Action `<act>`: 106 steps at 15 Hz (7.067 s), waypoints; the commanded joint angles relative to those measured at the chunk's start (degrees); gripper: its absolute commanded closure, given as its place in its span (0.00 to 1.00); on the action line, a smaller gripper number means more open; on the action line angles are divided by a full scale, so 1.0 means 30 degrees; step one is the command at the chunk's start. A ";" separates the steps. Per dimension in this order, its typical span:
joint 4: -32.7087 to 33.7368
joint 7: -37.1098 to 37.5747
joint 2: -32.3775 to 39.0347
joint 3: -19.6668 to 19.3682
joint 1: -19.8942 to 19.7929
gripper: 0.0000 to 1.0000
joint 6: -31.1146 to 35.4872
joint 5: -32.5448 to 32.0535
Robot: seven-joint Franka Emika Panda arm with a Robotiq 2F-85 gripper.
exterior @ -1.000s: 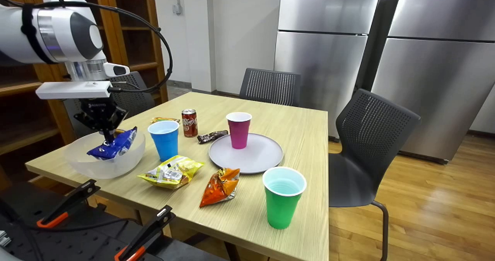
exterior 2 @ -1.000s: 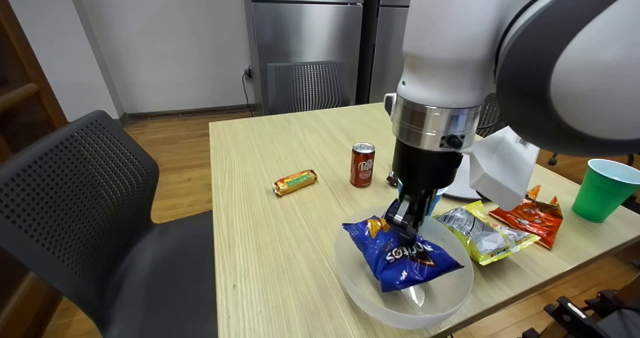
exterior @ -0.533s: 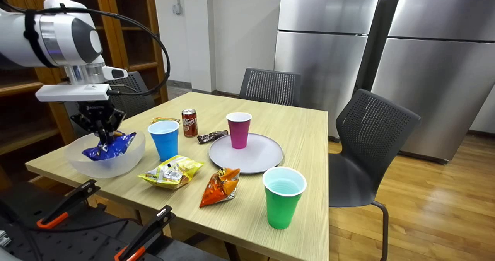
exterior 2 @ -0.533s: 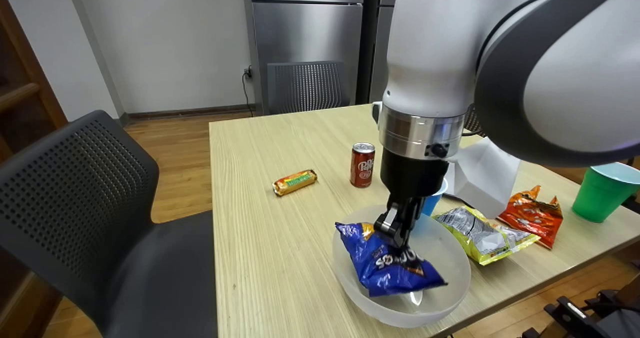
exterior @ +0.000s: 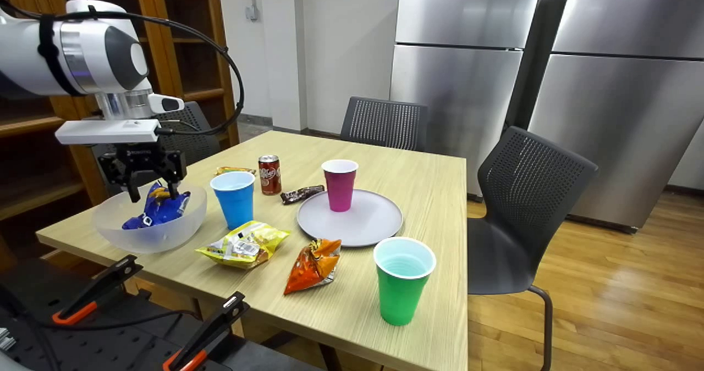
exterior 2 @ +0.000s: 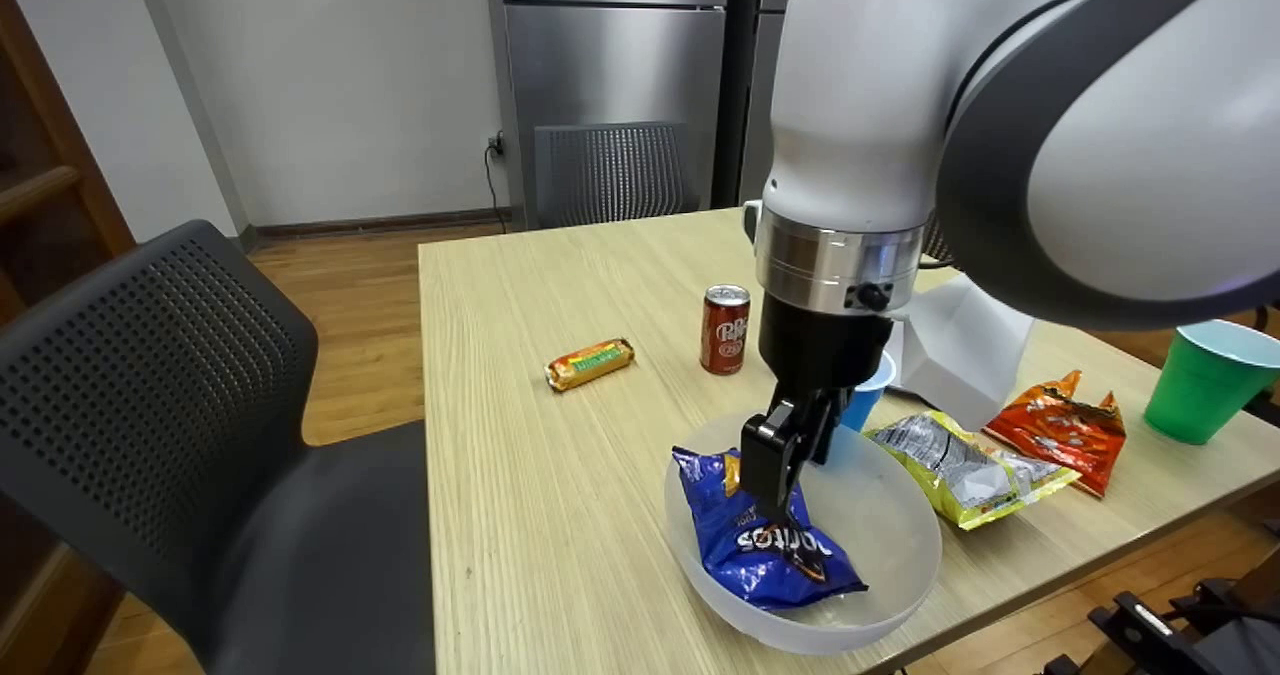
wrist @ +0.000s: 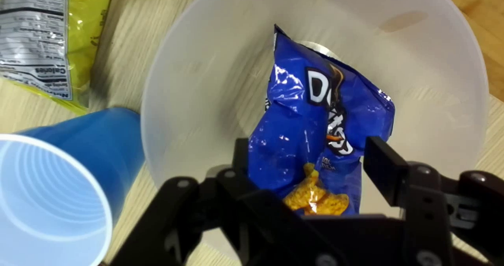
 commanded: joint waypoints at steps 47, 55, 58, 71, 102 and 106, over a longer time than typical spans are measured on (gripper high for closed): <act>0.1311 -0.1900 0.0572 -0.1155 -0.2756 0.00 0.2288 0.5638; 0.1452 -0.1517 0.0784 -0.1647 -0.2382 0.51 0.2262 0.5315; 0.1343 -0.1299 0.0628 -0.1997 -0.2099 0.75 0.2251 0.5102; 0.0274 0.0268 -0.0858 -0.4250 0.0169 0.99 0.2776 0.3525; 0.0274 -0.6060 -0.4960 -0.5831 -0.4481 0.99 -0.1787 0.5499; 0.0923 -0.6260 -0.4738 -0.6123 -0.5378 0.99 -0.2908 0.4683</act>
